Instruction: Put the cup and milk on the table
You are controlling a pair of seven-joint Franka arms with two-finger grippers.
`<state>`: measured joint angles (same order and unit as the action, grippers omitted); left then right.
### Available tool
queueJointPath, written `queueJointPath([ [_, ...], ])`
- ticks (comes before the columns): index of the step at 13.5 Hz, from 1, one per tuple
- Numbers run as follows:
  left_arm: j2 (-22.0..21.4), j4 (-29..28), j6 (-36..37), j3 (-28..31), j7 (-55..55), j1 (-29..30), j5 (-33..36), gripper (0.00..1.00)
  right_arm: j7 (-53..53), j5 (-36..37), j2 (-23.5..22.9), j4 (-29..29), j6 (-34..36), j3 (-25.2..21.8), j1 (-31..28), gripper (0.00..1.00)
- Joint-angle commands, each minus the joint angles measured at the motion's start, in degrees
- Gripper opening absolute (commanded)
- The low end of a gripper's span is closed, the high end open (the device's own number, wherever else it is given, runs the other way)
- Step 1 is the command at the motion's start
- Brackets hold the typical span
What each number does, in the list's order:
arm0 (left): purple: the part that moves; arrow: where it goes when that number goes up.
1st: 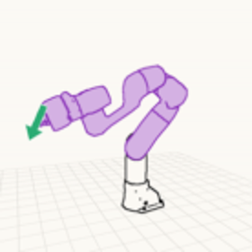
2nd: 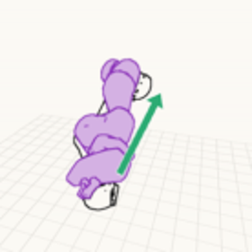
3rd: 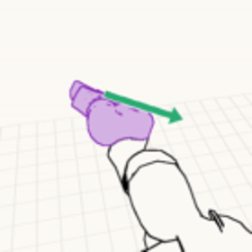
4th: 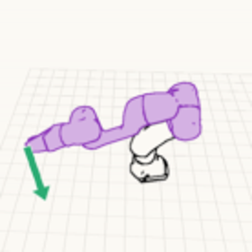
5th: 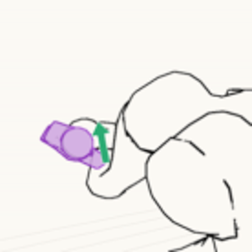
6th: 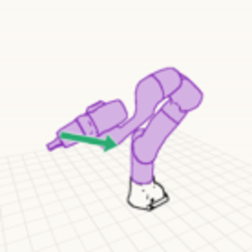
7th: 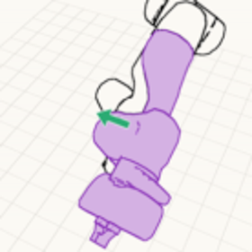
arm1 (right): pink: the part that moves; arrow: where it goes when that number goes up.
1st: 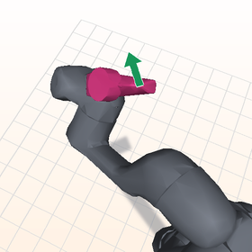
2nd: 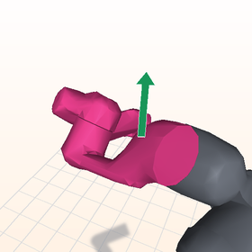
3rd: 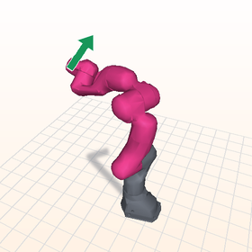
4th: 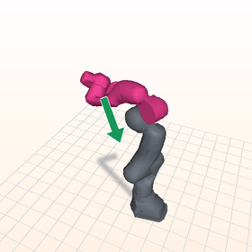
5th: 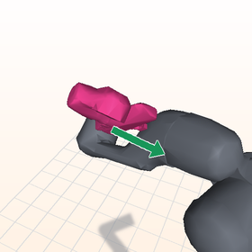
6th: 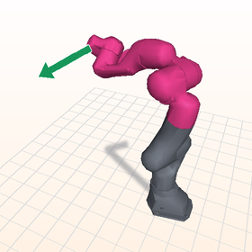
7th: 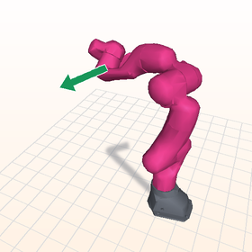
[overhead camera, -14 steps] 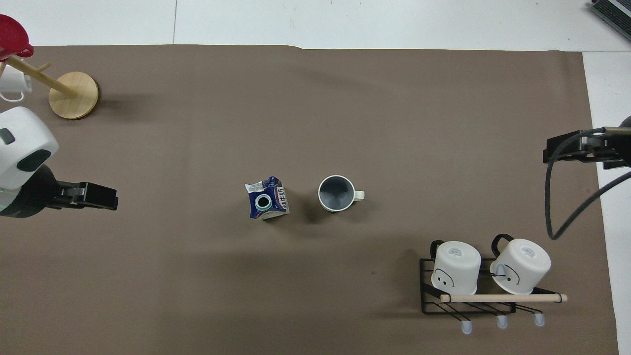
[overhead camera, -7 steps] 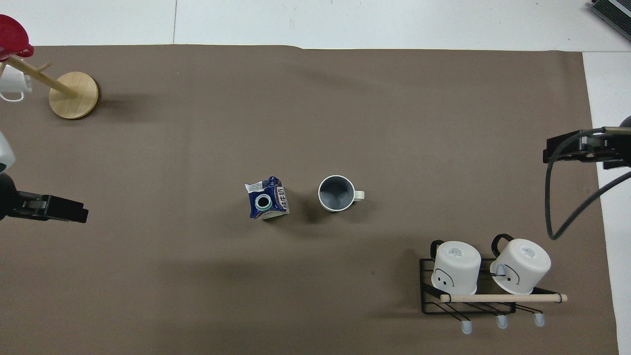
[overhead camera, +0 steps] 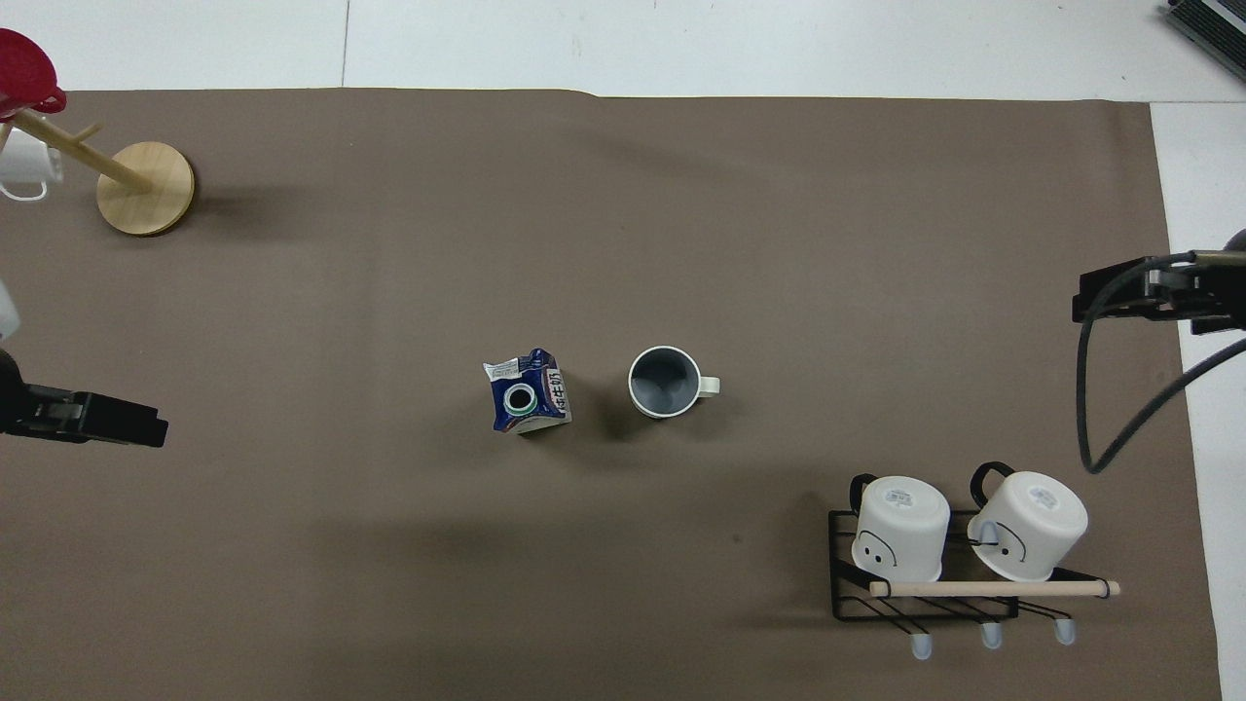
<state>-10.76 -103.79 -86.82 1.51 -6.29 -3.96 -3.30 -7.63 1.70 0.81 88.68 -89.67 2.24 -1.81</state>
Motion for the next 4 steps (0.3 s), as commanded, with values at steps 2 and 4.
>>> queueJointPath([
  [2,-0.6,0.1,-1.2,-0.4,-0.2,0.9,0.6,1.00,0.8,-0.5,0.8,0.8,0.2,0.2,-0.7,1.00],
  [4,-0.6,0.1,-1.2,-0.4,-0.1,0.9,0.6,1.00,0.8,-0.5,0.8,0.8,0.2,0.2,-0.7,1.00],
])
